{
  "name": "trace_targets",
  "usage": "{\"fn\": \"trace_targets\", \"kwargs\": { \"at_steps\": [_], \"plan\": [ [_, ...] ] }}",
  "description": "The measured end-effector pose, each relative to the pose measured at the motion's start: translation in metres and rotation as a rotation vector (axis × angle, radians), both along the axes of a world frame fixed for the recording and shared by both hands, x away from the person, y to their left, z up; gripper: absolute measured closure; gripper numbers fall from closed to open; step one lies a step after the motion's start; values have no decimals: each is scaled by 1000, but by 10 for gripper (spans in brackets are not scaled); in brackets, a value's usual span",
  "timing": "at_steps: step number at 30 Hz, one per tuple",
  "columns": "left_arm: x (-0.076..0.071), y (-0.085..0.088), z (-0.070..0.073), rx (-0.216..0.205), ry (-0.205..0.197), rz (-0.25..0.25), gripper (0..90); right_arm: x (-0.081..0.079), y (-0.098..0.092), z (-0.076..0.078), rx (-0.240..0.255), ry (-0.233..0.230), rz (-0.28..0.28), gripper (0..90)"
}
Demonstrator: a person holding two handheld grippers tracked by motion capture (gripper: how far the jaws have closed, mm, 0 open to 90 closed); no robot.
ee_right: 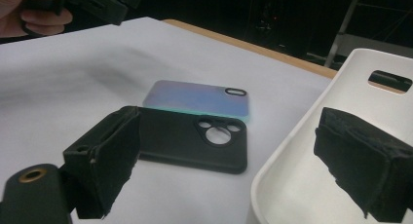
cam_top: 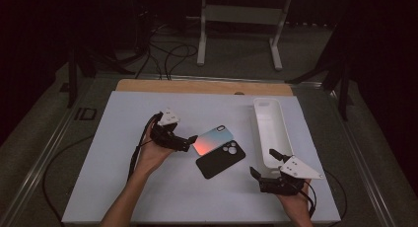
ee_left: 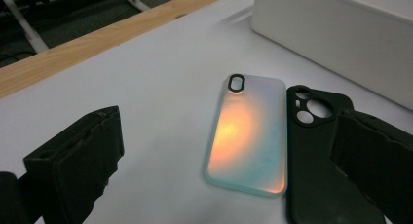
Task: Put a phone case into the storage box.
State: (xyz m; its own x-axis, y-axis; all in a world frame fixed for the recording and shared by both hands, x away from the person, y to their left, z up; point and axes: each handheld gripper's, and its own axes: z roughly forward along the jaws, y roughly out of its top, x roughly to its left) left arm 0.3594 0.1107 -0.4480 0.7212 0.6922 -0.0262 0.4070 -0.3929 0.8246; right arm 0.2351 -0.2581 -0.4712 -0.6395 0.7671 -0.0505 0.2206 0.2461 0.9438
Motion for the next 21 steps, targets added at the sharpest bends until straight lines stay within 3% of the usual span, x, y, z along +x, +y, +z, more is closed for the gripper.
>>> {"fn": "trace_targets", "kwargs": {
  "at_steps": [9,13,21],
  "plan": [
    [12,-17,-5,10,32,-3,0,1,0,-1,-1,5,3,99],
    [15,-27,-10,38,46,-20,0,1,0,-1,-2,3,3,99],
    [23,-39,-23,54,100,-41,0,2,0,-2,2,9,5,99]
  ]
}}
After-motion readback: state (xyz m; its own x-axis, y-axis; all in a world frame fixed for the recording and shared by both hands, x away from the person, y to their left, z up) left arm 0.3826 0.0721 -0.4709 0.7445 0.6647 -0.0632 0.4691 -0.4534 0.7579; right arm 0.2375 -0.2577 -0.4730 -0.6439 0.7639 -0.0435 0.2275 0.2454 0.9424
